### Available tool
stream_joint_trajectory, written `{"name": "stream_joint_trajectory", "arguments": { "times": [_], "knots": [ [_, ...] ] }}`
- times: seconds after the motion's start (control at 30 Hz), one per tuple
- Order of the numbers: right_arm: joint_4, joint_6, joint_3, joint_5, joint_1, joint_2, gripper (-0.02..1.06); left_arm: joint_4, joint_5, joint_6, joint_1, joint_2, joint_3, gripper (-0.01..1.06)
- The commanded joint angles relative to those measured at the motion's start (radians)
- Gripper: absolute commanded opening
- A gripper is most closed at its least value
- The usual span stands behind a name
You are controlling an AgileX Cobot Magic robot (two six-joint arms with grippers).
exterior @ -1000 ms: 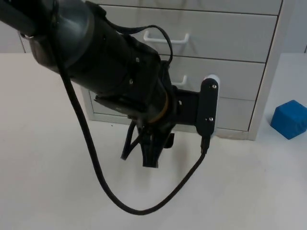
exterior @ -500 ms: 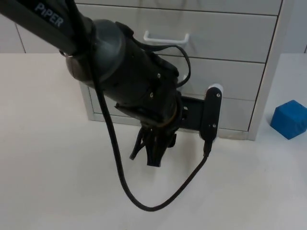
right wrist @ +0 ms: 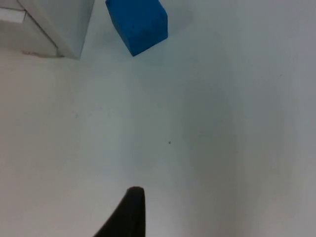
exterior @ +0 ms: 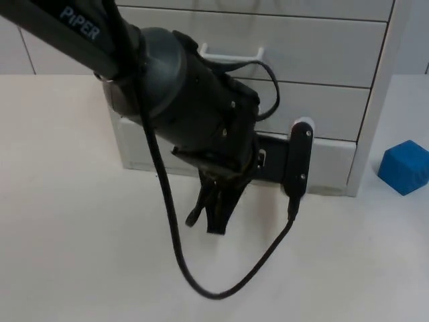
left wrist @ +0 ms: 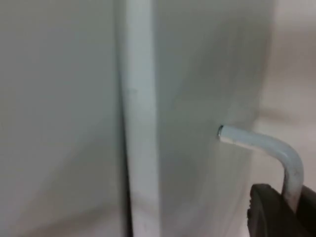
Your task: Open the drawer with the left hand, place the block into the drawer with the right hand, then close the drawer with the left hand.
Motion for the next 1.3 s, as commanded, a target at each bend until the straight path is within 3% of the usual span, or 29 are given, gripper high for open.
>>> {"name": "stream_joint_trajectory", "arguments": {
  "times": [0.0, 0.17, 0.37, 0.43, 1.07, 1.13, 1.2, 1.23, 1.27],
  "knots": [
    [-0.003, 0.0, -0.004, -0.013, -0.004, -0.002, 1.05, -0.151, 0.014, -0.023, -0.028, 0.019, 0.075, 0.0],
    [-0.003, 0.0, -0.004, -0.013, -0.004, -0.002, 1.05, -0.179, 0.004, -0.106, -0.129, -0.05, 0.243, 0.0],
    [-0.003, 0.0, -0.004, -0.013, -0.004, -0.002, 1.05, -0.234, -0.002, -0.115, -0.207, -0.098, 0.335, 0.0],
    [-0.003, 0.0, -0.004, -0.013, -0.004, -0.002, 1.05, -0.202, 0.05, -0.198, -0.226, -0.099, 0.346, 0.0],
    [-0.003, 0.0, -0.004, -0.015, -0.004, -0.002, 1.05, -0.197, 0.043, -0.222, -0.228, -0.099, 0.346, 0.0],
    [-0.003, 0.0, -0.004, -0.017, -0.004, -0.002, 1.05, -0.197, 0.045, -0.222, -0.228, -0.099, 0.346, 0.07],
    [-0.003, 0.0, -0.004, -0.017, -0.004, -0.002, 1.05, -0.195, 0.045, -0.222, -0.228, -0.099, 0.346, 0.21],
    [-0.003, 0.0, -0.004, -0.017, -0.004, -0.002, 1.05, -0.195, 0.045, -0.222, -0.228, -0.099, 0.346, 0.21],
    [-0.003, 0.0, -0.004, -0.017, -0.004, -0.002, 1.05, -0.194, 0.045, -0.222, -0.228, -0.099, 0.346, 0.29]
  ]
}}
